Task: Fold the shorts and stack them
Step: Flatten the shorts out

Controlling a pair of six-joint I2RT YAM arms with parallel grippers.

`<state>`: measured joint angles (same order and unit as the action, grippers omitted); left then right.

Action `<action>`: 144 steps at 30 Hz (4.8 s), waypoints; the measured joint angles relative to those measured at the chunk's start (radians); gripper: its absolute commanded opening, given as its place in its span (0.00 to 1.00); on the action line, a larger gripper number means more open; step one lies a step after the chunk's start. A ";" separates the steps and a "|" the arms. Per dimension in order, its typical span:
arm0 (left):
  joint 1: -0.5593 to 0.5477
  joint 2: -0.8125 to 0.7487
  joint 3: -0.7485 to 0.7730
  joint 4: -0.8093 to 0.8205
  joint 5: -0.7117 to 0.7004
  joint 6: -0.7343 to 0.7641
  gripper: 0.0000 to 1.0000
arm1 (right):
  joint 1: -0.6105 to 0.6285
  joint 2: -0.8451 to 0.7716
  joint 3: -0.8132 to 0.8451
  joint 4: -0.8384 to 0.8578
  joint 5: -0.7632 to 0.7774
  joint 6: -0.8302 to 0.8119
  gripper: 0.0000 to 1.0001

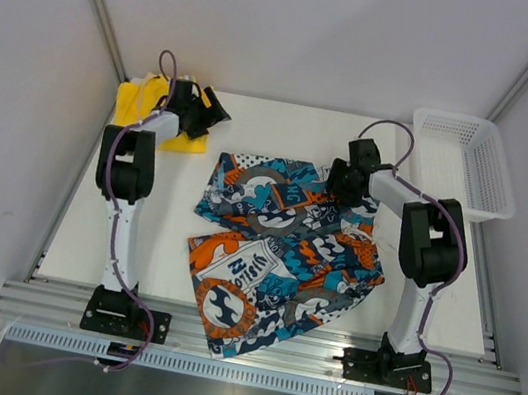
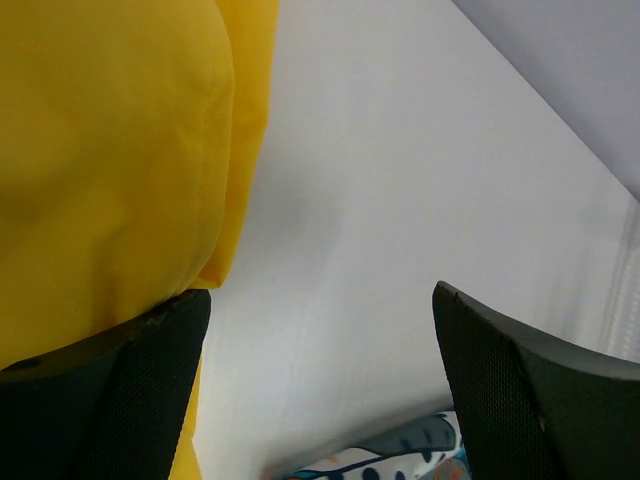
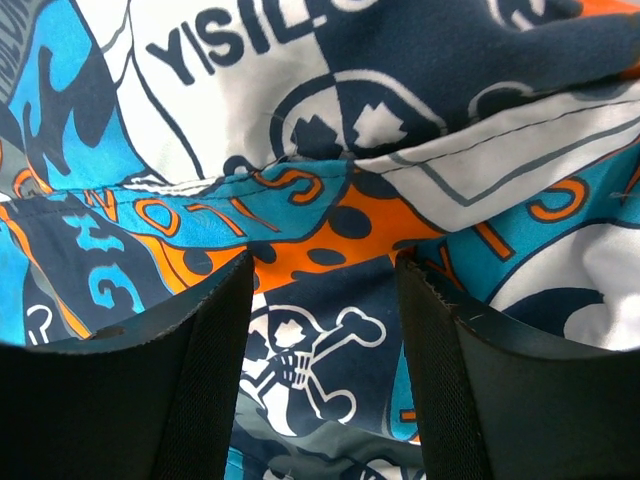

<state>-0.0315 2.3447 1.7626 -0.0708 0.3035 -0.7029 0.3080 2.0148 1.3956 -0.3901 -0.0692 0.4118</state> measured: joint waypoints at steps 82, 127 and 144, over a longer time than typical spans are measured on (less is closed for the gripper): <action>-0.210 -0.414 -0.687 0.257 -0.108 0.163 0.76 | -0.194 -0.027 -0.099 0.272 -0.085 0.578 0.00; -0.087 -0.345 -0.484 0.229 0.157 0.062 0.00 | -0.209 -0.093 -0.095 0.326 -0.142 0.529 0.00; 0.023 -0.163 -0.291 0.578 0.410 -0.579 0.00 | -0.244 0.076 0.062 0.674 -0.223 0.729 0.02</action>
<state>-0.0090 2.1822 1.4719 0.5076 0.7136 -1.2816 0.0643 2.0903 1.4574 0.2836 -0.2920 1.1408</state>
